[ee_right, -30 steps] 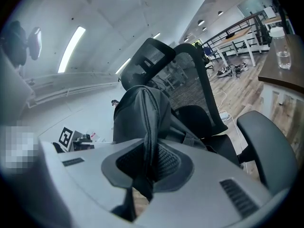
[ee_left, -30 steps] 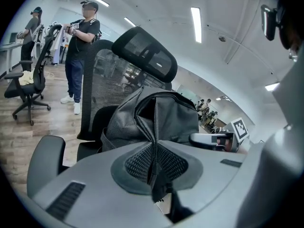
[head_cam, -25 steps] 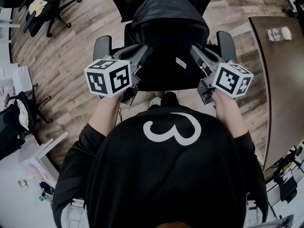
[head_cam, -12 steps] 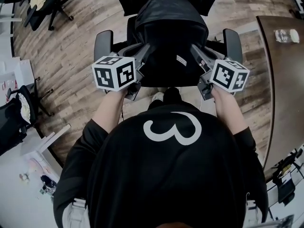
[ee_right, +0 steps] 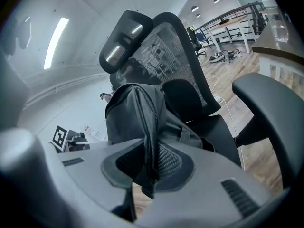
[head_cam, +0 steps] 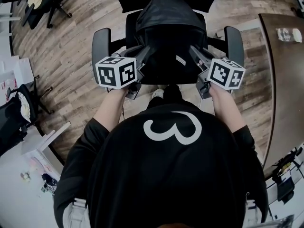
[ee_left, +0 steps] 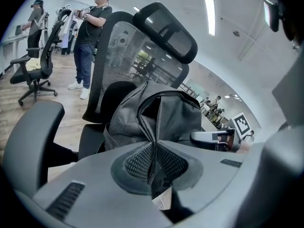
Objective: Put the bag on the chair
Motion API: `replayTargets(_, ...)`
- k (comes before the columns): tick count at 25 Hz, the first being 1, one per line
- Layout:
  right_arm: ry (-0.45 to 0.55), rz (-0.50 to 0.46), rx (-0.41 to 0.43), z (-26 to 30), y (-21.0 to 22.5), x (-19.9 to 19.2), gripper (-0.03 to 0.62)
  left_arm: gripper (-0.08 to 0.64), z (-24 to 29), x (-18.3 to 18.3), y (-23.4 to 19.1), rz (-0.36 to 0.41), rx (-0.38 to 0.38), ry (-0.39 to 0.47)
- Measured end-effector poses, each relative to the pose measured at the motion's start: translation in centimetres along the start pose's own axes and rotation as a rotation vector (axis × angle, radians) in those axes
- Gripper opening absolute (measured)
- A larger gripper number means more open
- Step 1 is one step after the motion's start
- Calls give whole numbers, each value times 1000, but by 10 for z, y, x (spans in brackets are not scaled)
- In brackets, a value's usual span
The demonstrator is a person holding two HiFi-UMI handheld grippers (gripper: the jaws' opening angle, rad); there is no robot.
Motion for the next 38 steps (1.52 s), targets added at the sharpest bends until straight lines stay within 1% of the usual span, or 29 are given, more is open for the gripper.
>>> replayTargets(6, -15, 6, 6, 5, 7, -1, 54, 48, 7, -2, -6, -12, -4, -6)
replayTargets(10, -8, -1, 2, 11, 7, 0, 54, 48, 8, 0, -12, -19, -16, -5)
replayTargets(15, 18, -2, 30, 17, 11, -1, 54, 48, 15, 0, -19, -16, -44, 9)
replayTargets(18, 24, -18, 32, 19, 11, -1, 55, 48, 16, -1, -22, -16, -67, 17)
replayTargets(23, 19, -14, 37, 22, 14, -3, 54, 48, 19, -5, -28, -8, -99, 29)
replayTargets(28, 21, -7, 45, 23, 14, -4, 54, 49, 21, -5, -31, -9, -100, 22)
replayTargets(31, 37, -25, 33, 22, 15, -4, 55, 55, 23, -6, -32, -3, -102, 29)
replayTargets(34, 40, -40, 30, 22, 16, -4, 72, 94, 22, -8, -35, -4, -99, 18)
replayTargets(38, 45, -55, 23, 18, 14, -2, 149, 139, 20, -8, -35, 6, -106, 3)
Point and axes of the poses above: the fingertips, and each gripper's own axes: z forward along the fingers, y to its right, x out of its top, the point moved 8 cm from there along -z, backward along the fingers, and after that the axes turned 13 degrees about -x, right-handed, at the moved point
